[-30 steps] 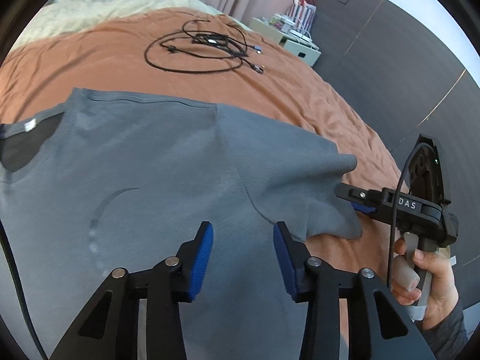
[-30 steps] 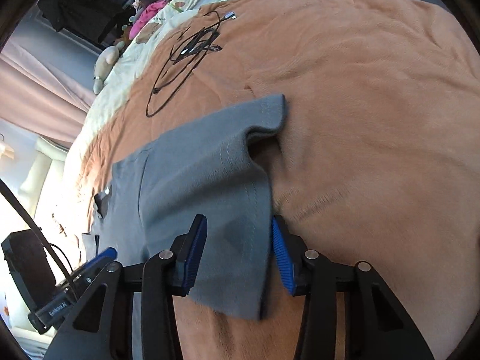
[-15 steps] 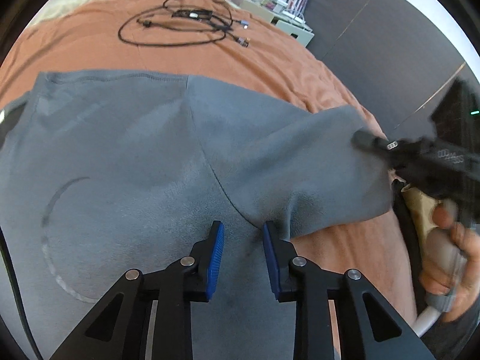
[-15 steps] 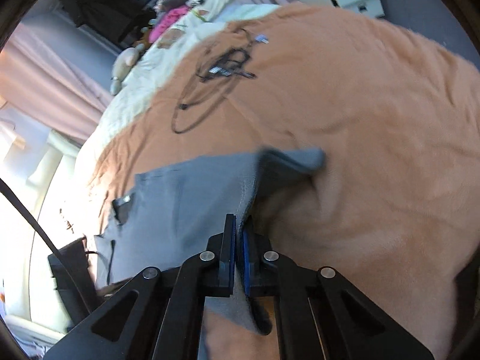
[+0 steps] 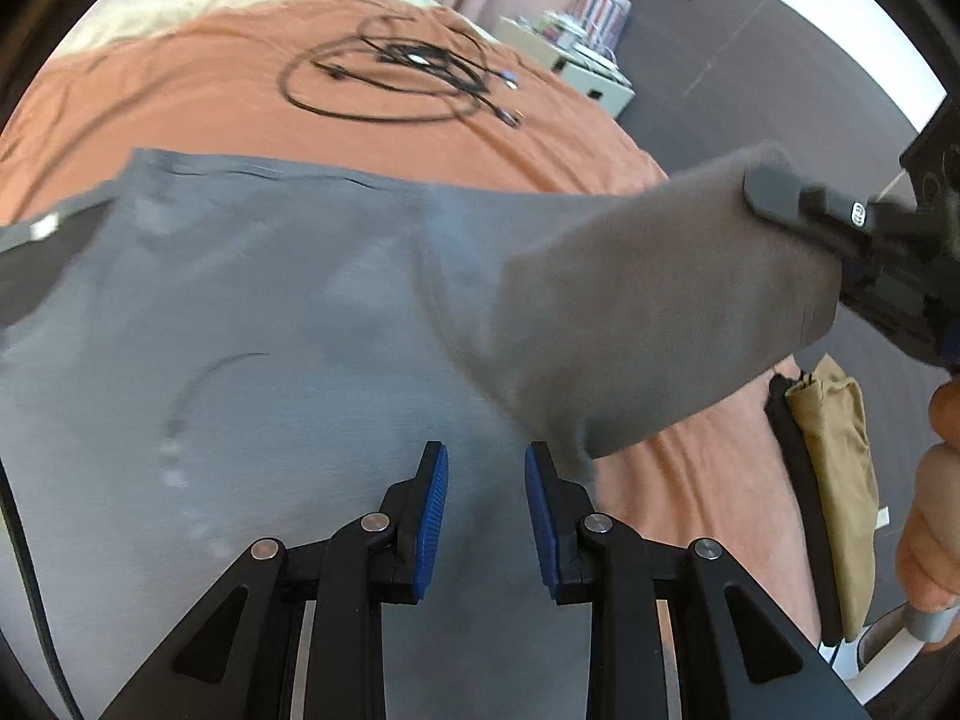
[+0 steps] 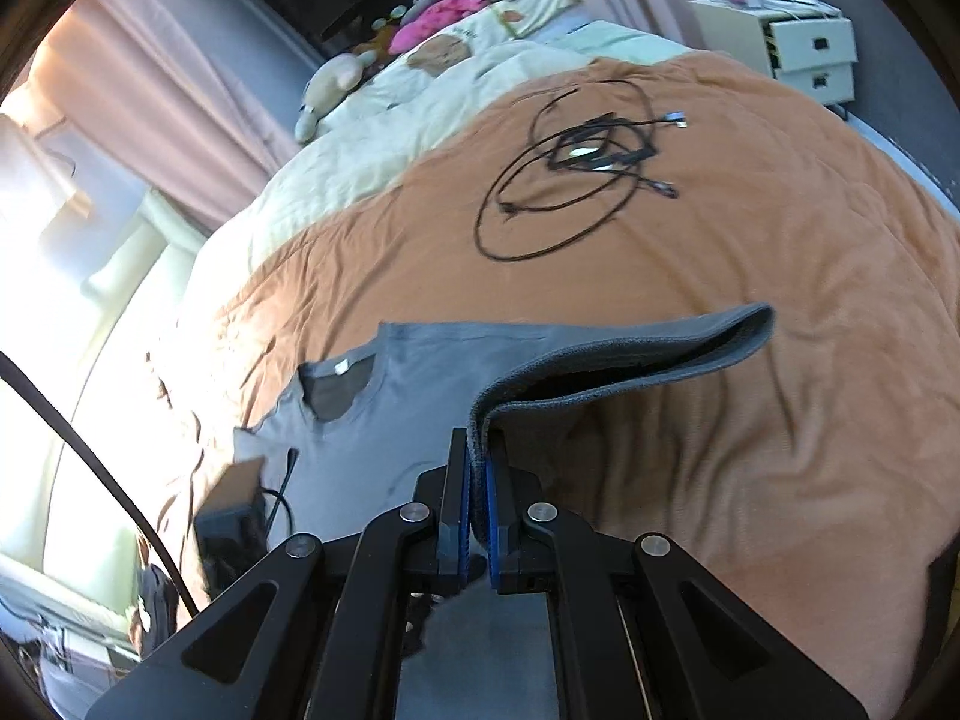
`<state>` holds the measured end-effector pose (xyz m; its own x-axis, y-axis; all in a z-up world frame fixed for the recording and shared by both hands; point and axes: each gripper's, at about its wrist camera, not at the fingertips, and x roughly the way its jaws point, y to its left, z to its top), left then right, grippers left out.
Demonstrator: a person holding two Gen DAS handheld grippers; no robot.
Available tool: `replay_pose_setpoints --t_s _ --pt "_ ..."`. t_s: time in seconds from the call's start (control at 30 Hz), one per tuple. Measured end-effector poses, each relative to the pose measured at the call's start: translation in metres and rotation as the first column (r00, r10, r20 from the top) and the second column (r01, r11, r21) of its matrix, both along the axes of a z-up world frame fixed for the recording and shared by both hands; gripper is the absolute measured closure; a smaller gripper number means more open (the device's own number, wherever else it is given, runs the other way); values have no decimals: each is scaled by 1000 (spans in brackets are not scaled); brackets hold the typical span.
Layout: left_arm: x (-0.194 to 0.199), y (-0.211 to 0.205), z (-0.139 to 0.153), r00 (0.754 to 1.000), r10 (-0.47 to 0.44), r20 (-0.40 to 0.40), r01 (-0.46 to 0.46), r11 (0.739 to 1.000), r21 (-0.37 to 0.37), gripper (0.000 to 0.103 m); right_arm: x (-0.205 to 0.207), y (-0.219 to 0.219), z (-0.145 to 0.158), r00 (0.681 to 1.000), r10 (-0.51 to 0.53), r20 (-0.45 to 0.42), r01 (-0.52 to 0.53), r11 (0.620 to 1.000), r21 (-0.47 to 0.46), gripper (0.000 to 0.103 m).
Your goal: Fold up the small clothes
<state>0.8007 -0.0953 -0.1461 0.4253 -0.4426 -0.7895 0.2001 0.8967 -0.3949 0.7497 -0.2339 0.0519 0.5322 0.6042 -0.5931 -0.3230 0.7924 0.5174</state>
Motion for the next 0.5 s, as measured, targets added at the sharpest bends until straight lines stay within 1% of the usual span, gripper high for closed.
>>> replay_pose_setpoints --t_s 0.13,0.23,0.33,0.5 --pt "-8 37 10 998 57 2 -57 998 16 75 -2 26 4 999 32 -3 -32 999 -25 102" --pt "-19 64 15 995 96 4 -96 995 21 75 -3 46 0 999 52 -14 -52 998 -34 102" --pt "-32 92 20 991 131 7 -131 991 36 75 -4 68 -7 997 76 -32 -78 996 -34 102" --pt "-42 123 26 985 173 4 -173 983 54 75 -5 103 -27 991 118 -70 -121 992 -45 102"
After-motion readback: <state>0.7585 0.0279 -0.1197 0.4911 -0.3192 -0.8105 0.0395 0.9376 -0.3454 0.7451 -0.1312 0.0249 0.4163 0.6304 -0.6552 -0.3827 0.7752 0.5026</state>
